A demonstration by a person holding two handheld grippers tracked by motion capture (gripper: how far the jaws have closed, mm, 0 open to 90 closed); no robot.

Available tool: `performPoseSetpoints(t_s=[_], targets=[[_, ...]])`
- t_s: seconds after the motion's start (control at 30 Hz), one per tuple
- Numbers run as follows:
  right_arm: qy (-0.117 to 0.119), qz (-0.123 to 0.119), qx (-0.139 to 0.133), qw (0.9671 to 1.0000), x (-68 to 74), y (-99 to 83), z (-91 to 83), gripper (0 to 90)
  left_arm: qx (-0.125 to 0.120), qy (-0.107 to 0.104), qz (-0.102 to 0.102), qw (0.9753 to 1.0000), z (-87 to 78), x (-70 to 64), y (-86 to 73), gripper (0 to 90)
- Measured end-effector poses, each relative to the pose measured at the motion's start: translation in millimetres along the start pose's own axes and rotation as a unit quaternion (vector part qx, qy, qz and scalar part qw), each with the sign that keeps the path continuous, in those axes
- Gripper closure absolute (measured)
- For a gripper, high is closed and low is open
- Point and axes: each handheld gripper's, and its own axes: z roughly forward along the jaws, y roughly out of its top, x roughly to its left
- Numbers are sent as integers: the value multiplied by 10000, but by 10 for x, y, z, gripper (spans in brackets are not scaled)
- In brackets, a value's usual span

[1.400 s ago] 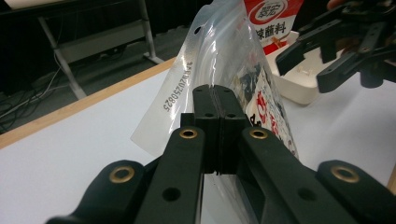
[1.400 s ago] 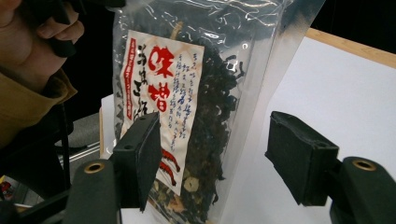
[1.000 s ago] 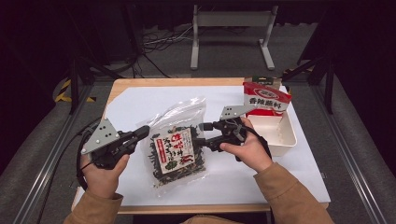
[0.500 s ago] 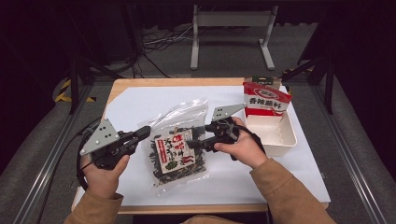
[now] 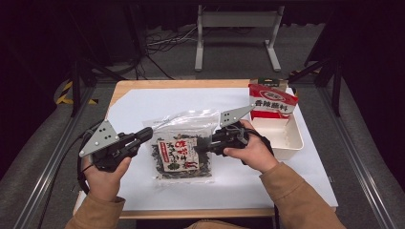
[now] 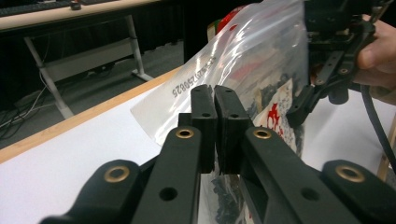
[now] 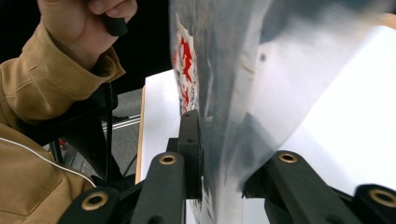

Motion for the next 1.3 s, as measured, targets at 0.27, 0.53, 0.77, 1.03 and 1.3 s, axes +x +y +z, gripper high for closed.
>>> performPoseSetpoints(t_s=[0.27, 0.53, 0.77, 1.03, 1.3], targets=[[-88, -7, 20, 10000, 72, 38, -73, 759, -175, -177, -67, 9997, -41, 45, -53, 663], [-366, 45, -237, 9990, 76, 53, -333, 761, -8, -229, -219, 9995, -35, 106, -113, 527], [-653, 33, -351, 9972, 98, 89, -534, 760, 231, -225, -286, 9991, 0, 169, -178, 498], [-889, 3, -446, 9950, 112, 103, -699, 760, 313, -321, -505, 9977, 4, 254, -231, 467], [-1133, -17, -573, 9919, 129, 108, -892, 760, 438, -320, -603, 9967, 15, 313, -292, 446]])
